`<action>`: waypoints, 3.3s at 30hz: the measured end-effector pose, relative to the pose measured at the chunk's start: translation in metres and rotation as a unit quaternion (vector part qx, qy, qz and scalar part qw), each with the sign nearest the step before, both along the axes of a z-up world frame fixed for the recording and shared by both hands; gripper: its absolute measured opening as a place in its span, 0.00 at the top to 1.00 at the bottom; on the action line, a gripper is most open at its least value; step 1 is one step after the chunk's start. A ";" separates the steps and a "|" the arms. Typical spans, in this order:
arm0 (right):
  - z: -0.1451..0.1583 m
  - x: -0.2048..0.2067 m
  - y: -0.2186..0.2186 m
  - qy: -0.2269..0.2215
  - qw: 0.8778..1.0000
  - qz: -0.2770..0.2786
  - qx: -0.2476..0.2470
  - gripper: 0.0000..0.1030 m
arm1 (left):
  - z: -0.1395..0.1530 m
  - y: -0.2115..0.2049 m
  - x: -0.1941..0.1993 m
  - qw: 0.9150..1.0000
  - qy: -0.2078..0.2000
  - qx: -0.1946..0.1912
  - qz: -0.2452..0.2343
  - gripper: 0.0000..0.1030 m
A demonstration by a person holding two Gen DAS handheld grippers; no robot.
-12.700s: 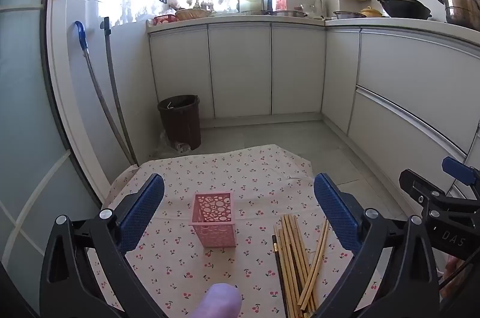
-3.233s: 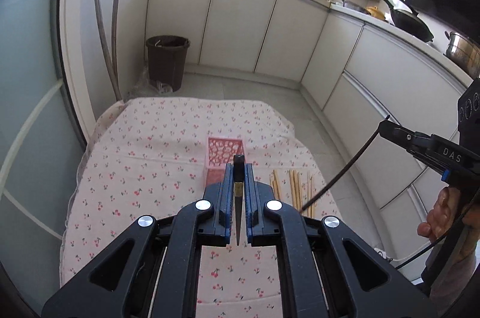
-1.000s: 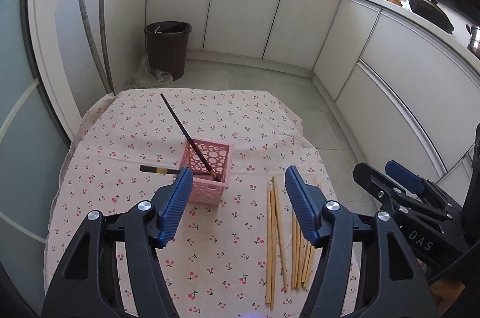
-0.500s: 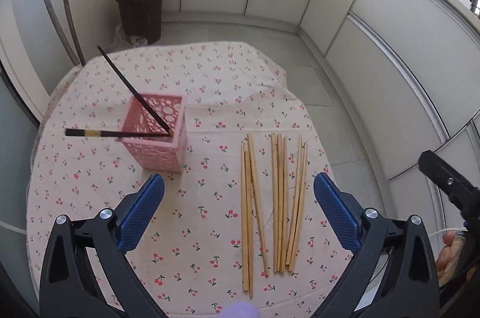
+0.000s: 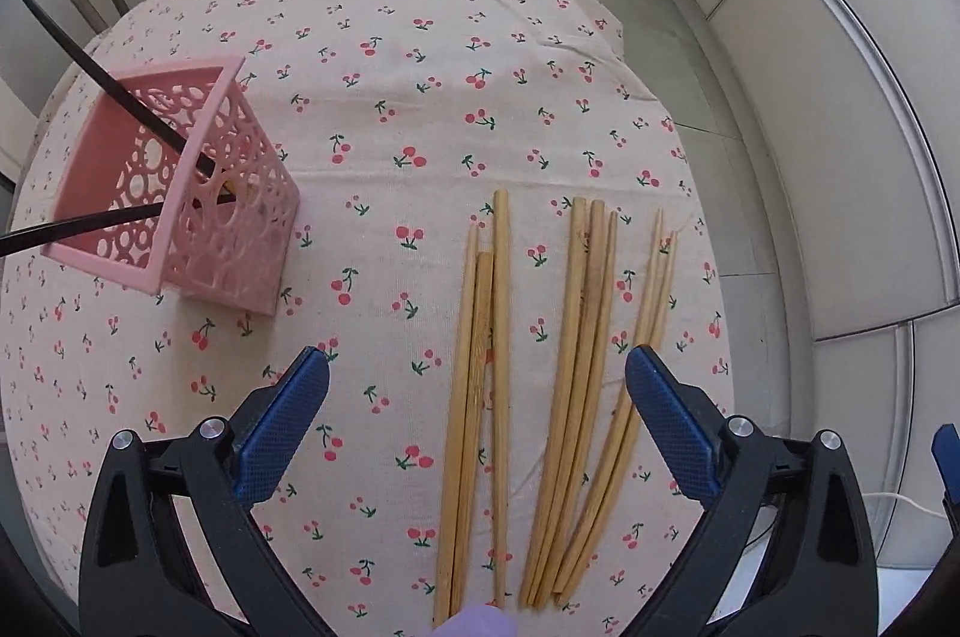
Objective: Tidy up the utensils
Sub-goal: 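Lower the left gripper onto a wooden chopstick and close it, then grasp a wooden chopstick with the right gripper while the left gripper lifts its chopstick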
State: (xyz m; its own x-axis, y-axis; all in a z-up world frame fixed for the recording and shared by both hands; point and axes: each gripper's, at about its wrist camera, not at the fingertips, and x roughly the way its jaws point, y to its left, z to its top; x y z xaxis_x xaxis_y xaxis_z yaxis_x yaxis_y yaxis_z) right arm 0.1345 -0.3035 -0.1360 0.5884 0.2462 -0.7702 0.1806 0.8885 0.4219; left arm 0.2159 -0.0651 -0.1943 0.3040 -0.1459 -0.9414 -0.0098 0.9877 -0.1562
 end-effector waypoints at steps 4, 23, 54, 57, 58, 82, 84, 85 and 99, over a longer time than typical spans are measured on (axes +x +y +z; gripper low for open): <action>-0.001 0.001 0.001 0.002 1.000 0.001 0.000 0.07 | -0.004 -0.002 0.011 1.000 0.001 -0.007 -0.001 0.26; -0.003 0.003 -0.009 0.007 0.999 -0.005 0.040 0.07 | -0.029 -0.022 0.044 0.999 -0.008 0.035 -0.029 0.96; -0.008 0.007 -0.010 0.018 0.999 -0.004 0.042 0.07 | -0.045 -0.016 0.065 0.999 0.007 0.052 -0.009 0.92; -0.010 0.008 -0.009 0.021 0.999 -0.004 0.038 0.07 | -0.046 -0.020 0.067 0.998 0.006 0.062 -0.020 0.93; -0.011 0.009 -0.008 0.022 0.999 -0.003 0.036 0.07 | -0.046 -0.020 0.066 0.998 0.005 0.061 -0.022 0.94; -0.134 0.098 0.031 0.160 0.986 -0.039 0.017 0.50 | 0.086 0.046 -0.134 0.981 -0.174 0.016 -0.087 0.96; -0.136 0.103 0.038 0.158 0.986 -0.042 0.010 0.50 | 0.088 0.054 -0.139 0.980 -0.178 0.018 -0.085 0.96; -0.137 0.105 0.041 0.159 0.986 -0.043 0.006 0.51 | 0.089 0.058 -0.141 0.980 -0.180 0.018 -0.083 0.96; -0.142 0.128 0.076 0.140 0.984 -0.029 -0.104 0.72 | 0.106 0.087 -0.151 0.977 -0.200 0.001 -0.066 0.96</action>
